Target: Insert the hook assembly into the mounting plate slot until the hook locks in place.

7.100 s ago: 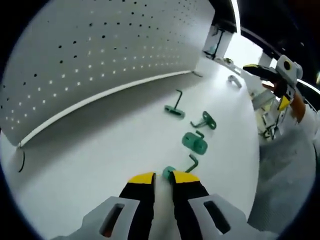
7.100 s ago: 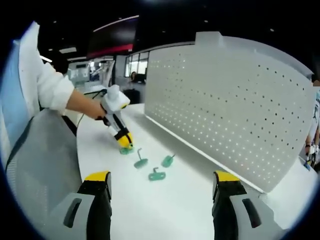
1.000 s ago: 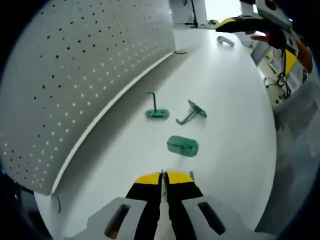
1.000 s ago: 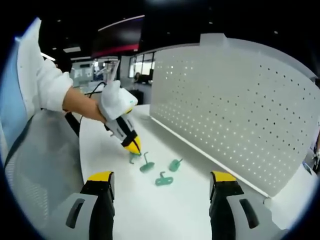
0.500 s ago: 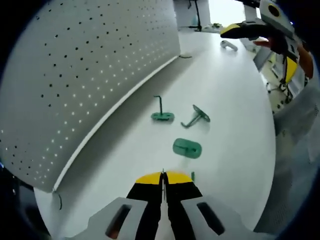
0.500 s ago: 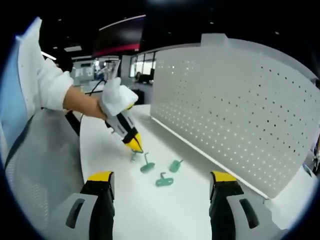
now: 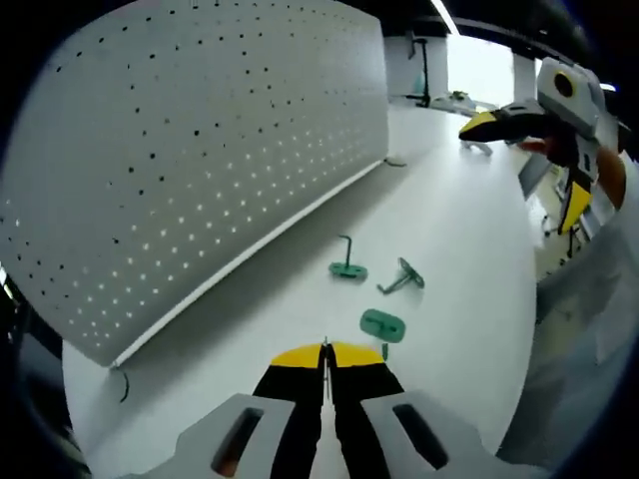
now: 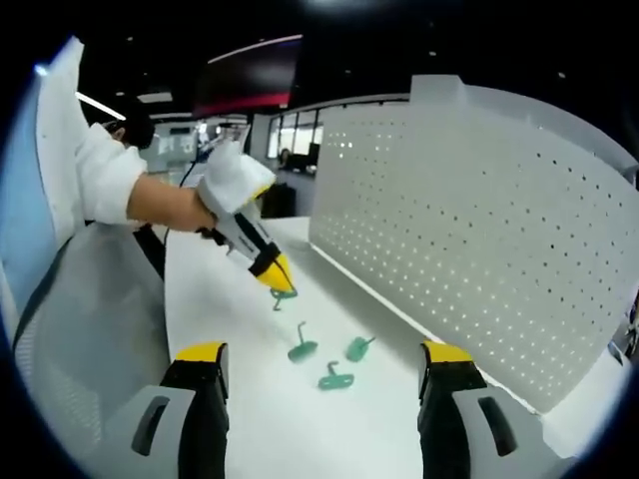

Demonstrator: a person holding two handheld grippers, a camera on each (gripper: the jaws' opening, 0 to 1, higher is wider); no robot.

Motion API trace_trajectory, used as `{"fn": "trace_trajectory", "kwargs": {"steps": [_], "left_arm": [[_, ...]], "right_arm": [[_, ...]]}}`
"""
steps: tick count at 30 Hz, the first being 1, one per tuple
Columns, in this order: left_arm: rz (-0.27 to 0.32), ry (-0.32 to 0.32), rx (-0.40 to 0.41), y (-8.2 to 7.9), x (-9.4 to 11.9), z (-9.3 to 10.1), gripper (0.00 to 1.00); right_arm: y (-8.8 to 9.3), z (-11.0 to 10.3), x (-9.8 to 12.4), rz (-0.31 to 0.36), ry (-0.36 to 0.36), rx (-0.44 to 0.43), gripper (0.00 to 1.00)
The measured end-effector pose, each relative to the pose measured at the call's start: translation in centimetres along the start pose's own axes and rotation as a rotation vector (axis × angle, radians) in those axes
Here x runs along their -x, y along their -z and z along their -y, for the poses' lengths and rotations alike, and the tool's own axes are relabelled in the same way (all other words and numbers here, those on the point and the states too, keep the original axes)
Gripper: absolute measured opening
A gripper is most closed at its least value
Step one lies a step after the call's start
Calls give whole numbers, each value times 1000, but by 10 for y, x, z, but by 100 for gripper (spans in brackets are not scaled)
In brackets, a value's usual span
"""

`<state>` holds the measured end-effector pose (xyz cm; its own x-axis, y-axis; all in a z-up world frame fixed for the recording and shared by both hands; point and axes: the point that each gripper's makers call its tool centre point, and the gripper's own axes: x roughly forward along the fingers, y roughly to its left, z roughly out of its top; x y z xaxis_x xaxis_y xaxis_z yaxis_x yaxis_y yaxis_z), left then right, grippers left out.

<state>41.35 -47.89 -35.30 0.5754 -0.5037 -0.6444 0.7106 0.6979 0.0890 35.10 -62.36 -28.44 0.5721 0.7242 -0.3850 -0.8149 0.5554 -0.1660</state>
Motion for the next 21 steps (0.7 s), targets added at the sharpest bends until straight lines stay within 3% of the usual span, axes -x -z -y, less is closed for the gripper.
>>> {"fn": "trace_trajectory", "kwargs": {"steps": [14, 21], "left_arm": [[227, -5, 146, -41, 26, 0, 1], [325, 1, 221, -56, 37, 1, 1]], "right_arm": [[-21, 1, -6, 44, 15, 2, 72], [-34, -3, -10, 75, 18, -17, 63]]}}
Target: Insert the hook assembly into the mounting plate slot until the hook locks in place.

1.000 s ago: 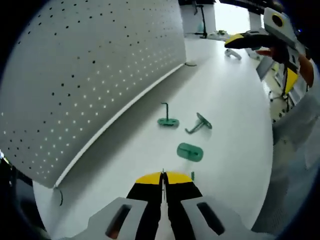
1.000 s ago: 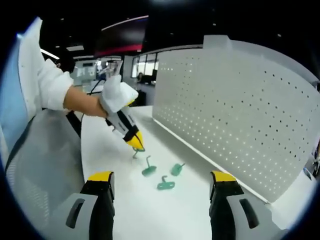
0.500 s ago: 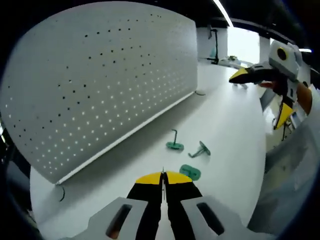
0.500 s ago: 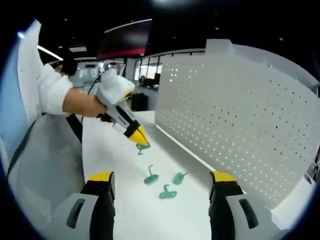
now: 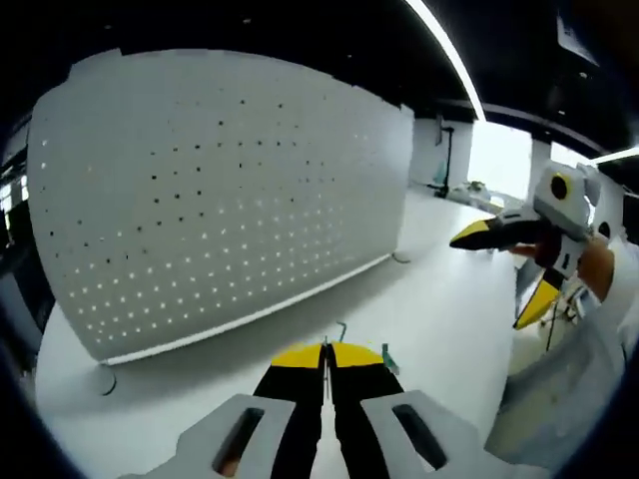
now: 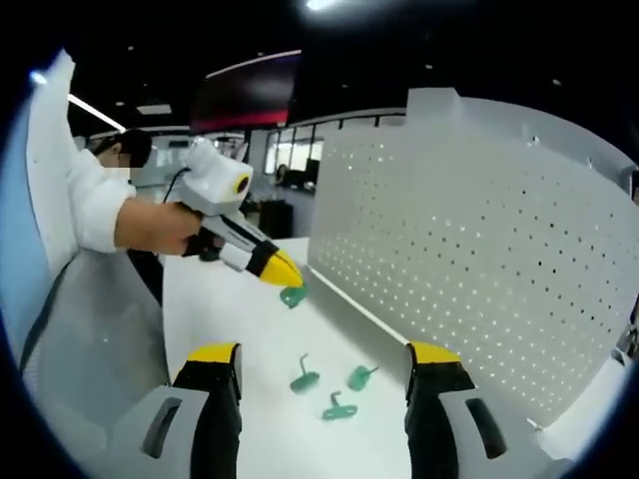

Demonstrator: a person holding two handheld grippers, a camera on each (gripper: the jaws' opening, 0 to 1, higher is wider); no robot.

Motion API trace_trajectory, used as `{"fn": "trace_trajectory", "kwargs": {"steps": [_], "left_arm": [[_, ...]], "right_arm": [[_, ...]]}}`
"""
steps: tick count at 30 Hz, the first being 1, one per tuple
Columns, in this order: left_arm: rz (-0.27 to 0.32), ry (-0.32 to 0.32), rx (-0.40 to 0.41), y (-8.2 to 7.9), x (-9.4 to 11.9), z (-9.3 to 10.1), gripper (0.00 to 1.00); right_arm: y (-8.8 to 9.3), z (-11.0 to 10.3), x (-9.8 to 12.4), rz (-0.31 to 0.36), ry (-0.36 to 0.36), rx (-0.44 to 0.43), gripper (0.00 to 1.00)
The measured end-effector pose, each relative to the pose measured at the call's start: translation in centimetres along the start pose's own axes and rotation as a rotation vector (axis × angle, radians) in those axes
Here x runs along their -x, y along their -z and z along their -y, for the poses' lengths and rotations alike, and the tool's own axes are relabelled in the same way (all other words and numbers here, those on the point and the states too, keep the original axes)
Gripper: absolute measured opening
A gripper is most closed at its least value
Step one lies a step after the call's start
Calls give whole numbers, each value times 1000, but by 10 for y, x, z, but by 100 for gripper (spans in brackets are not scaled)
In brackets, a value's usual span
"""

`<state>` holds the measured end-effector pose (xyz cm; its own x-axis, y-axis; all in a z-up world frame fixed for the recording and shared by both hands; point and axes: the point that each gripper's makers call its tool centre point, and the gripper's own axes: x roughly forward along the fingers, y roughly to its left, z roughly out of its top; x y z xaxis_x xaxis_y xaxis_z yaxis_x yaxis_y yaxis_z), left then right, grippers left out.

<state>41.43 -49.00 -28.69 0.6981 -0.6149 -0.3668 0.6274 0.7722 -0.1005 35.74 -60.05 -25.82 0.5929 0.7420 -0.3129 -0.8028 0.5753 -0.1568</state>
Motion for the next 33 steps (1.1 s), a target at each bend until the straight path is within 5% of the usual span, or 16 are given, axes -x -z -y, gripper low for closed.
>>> {"fn": "trace_trajectory", "kwargs": {"steps": [9, 33], "left_arm": [[80, 21, 26, -16, 2, 13, 1], [246, 70, 95, -51, 10, 44, 1]], "right_arm": [[-15, 2, -3, 39, 32, -39, 43], [-40, 0, -10, 117, 80, -164, 20]]}}
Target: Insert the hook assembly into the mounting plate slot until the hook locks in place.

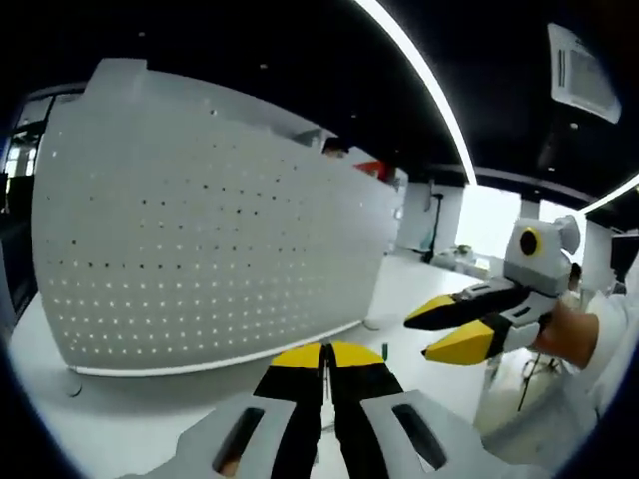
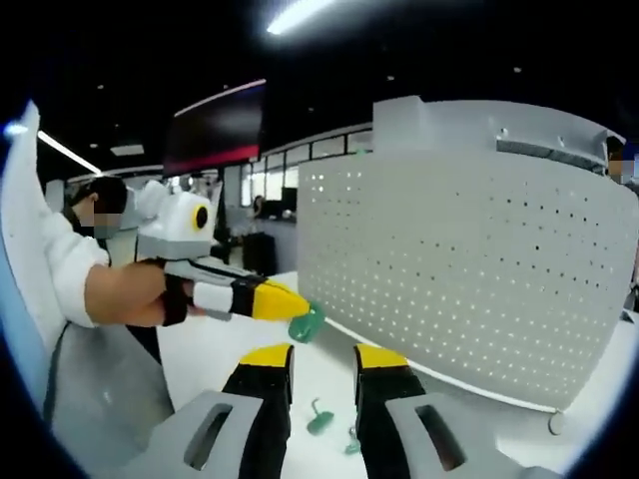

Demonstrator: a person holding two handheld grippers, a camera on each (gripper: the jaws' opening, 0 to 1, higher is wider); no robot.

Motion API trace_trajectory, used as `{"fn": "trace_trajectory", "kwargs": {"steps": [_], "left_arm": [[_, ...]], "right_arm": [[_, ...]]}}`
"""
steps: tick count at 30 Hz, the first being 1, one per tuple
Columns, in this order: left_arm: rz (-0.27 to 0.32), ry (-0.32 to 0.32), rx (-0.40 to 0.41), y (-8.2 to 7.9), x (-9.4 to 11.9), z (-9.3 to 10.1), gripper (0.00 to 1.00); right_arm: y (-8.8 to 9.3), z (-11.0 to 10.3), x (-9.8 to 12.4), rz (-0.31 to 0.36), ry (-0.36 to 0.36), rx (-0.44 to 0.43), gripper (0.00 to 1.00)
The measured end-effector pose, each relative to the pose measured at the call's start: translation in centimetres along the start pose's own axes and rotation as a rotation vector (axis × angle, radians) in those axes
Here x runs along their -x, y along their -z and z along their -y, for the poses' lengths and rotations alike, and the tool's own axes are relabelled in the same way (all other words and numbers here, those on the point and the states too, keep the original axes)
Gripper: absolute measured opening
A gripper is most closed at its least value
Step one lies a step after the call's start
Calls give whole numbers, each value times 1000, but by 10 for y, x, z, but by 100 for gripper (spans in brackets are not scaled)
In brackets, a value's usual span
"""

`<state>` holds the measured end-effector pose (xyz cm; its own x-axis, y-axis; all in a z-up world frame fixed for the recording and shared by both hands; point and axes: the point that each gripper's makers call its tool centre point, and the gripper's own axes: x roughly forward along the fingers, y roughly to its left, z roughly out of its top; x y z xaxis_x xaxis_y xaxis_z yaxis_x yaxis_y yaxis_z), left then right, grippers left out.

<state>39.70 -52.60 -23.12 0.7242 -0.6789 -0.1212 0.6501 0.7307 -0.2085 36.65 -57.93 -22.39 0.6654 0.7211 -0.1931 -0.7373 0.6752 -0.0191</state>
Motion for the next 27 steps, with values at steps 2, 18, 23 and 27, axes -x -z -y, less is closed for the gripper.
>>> {"fn": "trace_trajectory", "kwargs": {"steps": [2, 18, 23, 27], "left_arm": [[12, 0, 12, -2, 0, 3, 1], [66, 24, 53, -14, -3, 23, 1], [67, 28, 60, -14, -4, 25, 1], [67, 30, 64, -14, -5, 25, 1]], "right_arm": [[-2, -1, -2, 4, 5, -3, 18], [-9, -6, -18, 24, 20, -41, 6], [-8, -3, -19, 25, 34, -37, 4], [-8, -2, -20, 32, 34, -53, 3]]}}
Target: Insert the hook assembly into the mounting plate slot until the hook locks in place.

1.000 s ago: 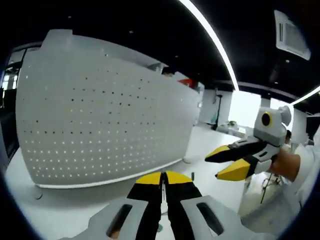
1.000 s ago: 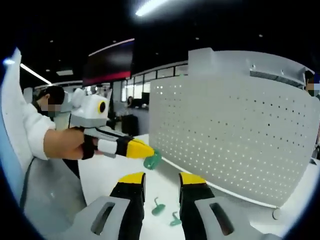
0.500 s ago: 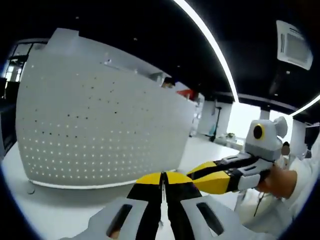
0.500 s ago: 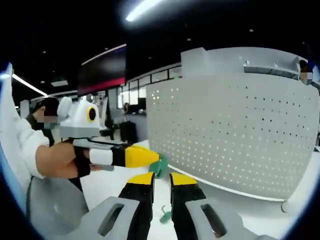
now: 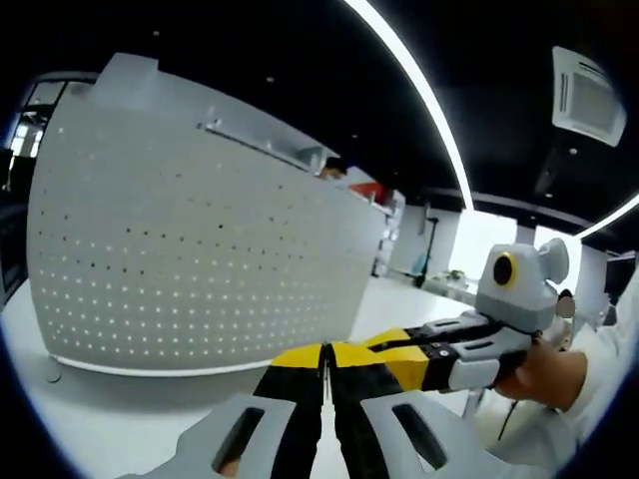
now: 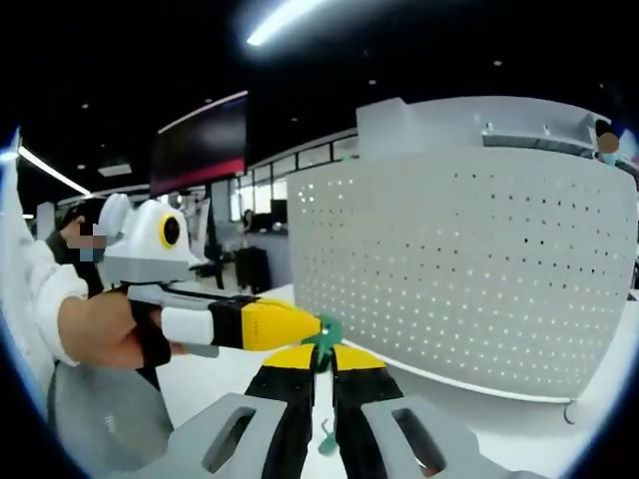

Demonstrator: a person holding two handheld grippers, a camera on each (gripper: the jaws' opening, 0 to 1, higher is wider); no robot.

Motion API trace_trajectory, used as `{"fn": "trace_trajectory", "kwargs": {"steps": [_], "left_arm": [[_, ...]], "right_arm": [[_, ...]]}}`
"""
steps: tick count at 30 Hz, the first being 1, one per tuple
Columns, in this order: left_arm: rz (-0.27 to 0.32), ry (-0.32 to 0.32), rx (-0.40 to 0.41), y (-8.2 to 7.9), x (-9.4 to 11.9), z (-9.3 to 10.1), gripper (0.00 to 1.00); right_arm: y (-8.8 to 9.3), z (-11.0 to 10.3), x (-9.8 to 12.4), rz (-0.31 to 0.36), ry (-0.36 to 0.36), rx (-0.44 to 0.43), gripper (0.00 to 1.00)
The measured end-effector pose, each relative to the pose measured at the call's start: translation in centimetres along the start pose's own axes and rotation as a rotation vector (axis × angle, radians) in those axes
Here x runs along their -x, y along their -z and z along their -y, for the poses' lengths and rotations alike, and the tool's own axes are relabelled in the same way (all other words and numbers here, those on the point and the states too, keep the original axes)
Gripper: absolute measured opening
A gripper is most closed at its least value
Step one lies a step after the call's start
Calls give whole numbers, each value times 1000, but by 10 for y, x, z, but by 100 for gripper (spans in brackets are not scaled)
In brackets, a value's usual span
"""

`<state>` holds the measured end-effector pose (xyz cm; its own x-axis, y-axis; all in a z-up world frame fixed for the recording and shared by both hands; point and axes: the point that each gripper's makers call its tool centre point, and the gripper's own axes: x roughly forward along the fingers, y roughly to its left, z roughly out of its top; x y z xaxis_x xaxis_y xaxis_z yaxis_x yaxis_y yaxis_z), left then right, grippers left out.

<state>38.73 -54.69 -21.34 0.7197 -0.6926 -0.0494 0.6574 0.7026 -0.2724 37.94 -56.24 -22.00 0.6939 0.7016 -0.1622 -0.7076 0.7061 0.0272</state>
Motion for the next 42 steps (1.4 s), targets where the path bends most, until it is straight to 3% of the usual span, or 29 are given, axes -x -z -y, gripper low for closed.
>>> {"fn": "trace_trajectory", "kwargs": {"steps": [19, 28, 36, 42], "left_arm": [[-7, 6, 11, 0, 1, 8, 1], [-11, 13, -16, -2, 2, 11, 2], [-3, 19, -105, -7, 2, 14, 3], [12, 15, -120, -12, 5, 13, 13]], "right_arm": [[0, 0, 0, -3, 9, 33, 1], [-2, 1, 2, 6, 9, 26, 1], [-6, 1, 2, 19, 14, 38, 0], [-8, 5, 3, 25, 28, 43, 0]]}}
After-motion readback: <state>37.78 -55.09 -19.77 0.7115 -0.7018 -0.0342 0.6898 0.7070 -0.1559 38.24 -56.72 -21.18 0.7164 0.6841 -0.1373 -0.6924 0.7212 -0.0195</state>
